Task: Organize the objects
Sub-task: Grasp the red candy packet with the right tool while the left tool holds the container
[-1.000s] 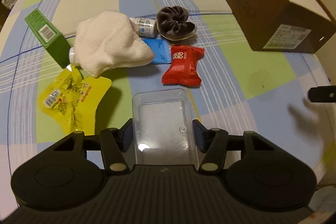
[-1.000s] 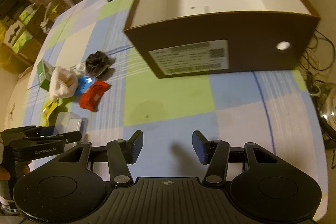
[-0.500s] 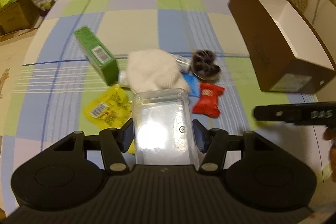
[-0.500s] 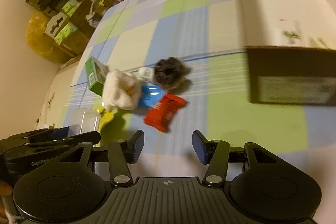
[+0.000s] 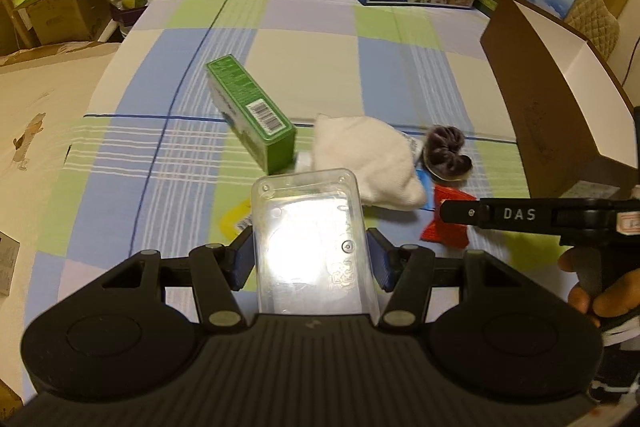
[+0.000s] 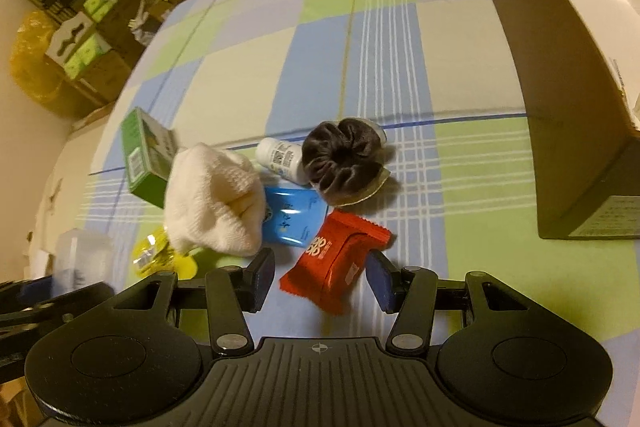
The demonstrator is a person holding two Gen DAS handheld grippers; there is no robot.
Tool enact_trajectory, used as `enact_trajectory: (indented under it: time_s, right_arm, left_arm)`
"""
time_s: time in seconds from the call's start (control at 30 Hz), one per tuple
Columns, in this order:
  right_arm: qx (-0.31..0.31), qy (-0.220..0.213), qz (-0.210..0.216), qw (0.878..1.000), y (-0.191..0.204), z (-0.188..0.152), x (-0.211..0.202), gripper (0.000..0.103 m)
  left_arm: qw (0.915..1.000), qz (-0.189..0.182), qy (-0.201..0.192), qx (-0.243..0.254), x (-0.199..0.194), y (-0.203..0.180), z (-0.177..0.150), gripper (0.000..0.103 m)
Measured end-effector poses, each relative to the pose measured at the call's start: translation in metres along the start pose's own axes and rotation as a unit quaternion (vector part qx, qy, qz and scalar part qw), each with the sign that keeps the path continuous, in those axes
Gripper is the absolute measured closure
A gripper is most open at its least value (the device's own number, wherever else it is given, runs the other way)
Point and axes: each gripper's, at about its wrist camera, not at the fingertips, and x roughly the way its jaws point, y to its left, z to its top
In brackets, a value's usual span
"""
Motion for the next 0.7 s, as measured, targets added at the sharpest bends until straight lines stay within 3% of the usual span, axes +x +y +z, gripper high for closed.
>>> enact_trajectory:
  time_s: [0.1,0.17,0.27,0.53,0.7]
  right_arm:
    - [-0.004,0.003,-0.015,1.0,0.002,-0.001,0.008,0.055]
    - [-0.018,0.006,-0.022,1.0,0.004,-0.003,0.012,0.065]
    - [-0.039,0.002,-0.024,0.999,0.006,-0.007,0.013,0.068]
    - [-0.054,0.009,-0.007,0.998,-0.001,-0.014,0.001,0.089]
    - [-0.051,0.008,0.006,0.999,-0.007,-0.02,-0.015,0.092]
  left_arm:
    - [1.0,0.002,0.0,-0.004,0.001,0.006,0.001,0.05]
    - [1.0,0.003,0.0,-0.005,0.001,0.008,0.002,0.05]
    - [1.0,0.002,0.001,-0.004,0.002,0.01,0.002,0.05]
    - [0.9999,-0.009,0.0,0.009,0.001,0.001,0.001,0.05]
    - [0.9997,-0.014,0.001,0.018,0.0,-0.008,0.001,0.05]
